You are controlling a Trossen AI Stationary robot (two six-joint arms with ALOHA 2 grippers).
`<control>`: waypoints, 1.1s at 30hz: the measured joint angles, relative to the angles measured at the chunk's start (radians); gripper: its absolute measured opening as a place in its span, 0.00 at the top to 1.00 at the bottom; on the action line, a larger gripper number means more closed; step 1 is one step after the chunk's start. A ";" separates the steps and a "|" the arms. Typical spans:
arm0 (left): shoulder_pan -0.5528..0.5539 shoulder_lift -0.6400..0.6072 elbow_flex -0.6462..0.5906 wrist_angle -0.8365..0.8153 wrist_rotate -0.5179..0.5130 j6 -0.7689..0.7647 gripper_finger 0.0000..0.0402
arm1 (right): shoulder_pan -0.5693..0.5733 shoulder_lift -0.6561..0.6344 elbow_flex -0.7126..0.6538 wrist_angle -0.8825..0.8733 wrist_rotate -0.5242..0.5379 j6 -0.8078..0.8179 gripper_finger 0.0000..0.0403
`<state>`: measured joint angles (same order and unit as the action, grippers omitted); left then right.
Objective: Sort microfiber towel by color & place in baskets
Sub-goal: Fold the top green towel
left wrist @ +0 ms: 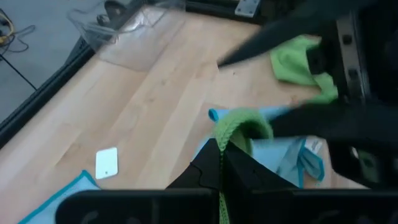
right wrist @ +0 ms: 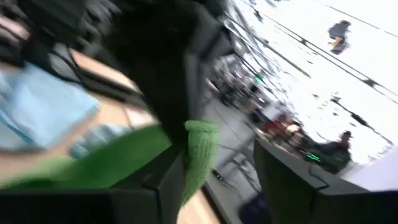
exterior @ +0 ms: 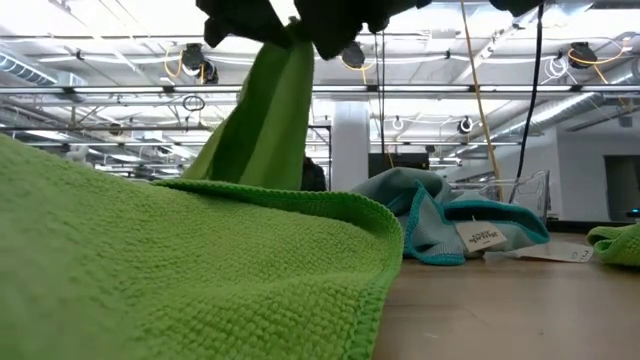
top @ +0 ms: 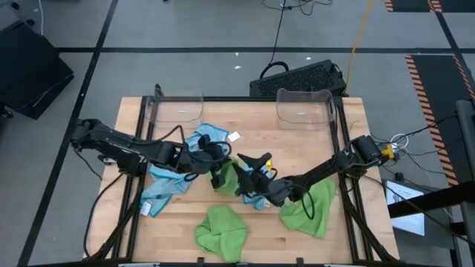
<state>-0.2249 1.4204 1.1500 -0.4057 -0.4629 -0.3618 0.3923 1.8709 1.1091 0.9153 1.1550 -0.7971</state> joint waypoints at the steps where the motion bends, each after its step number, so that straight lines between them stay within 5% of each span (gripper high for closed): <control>1: 0.000 -0.001 0.000 0.003 0.000 0.000 0.99 | 0.000 0.000 0.000 0.000 0.016 -0.014 0.61; 14: 0.003 -0.005 0.001 0.005 0.020 0.024 0.99 | 0.001 0.000 0.000 -0.008 0.020 0.021 0.88; 27: 0.000 -0.005 0.001 -0.009 0.024 0.045 0.99 | -0.016 0.000 -0.001 -0.027 -0.082 0.160 0.79; 33: 0.000 -0.005 0.001 -0.010 0.026 0.046 0.99 | -0.016 0.000 -0.001 -0.026 -0.083 0.160 0.86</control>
<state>-0.2249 1.4156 1.1515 -0.4158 -0.4370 -0.3157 0.3763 1.8709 1.1080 0.8894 1.0718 -0.6373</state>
